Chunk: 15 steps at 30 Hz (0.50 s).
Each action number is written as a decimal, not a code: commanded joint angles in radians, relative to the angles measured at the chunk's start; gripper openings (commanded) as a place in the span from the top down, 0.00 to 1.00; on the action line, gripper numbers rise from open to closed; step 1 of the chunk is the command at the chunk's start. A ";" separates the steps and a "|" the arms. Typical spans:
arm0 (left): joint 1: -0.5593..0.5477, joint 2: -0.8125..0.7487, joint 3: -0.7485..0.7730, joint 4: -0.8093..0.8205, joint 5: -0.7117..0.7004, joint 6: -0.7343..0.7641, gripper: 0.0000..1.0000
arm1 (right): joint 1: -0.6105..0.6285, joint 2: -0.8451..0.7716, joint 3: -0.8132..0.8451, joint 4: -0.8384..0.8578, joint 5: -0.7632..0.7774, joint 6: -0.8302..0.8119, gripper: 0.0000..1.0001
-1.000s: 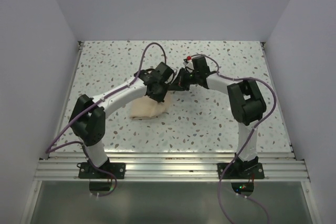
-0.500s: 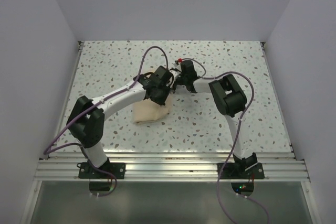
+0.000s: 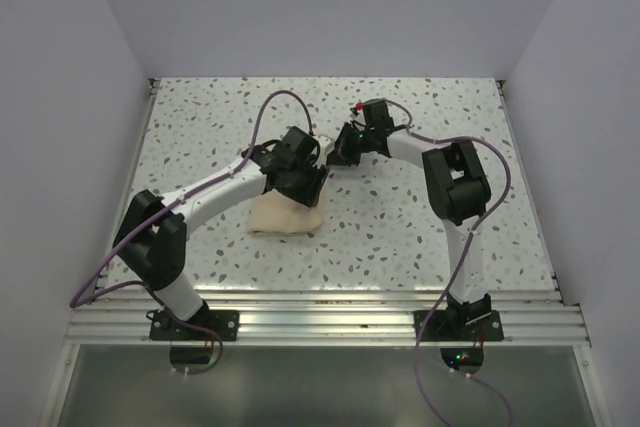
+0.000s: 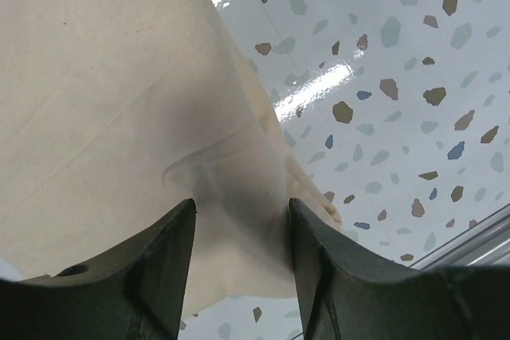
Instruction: Prepare the surgical pack
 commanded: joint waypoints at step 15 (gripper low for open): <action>0.054 0.007 0.135 -0.009 0.032 -0.015 0.76 | -0.003 -0.229 -0.229 -0.119 -0.063 -0.187 1.00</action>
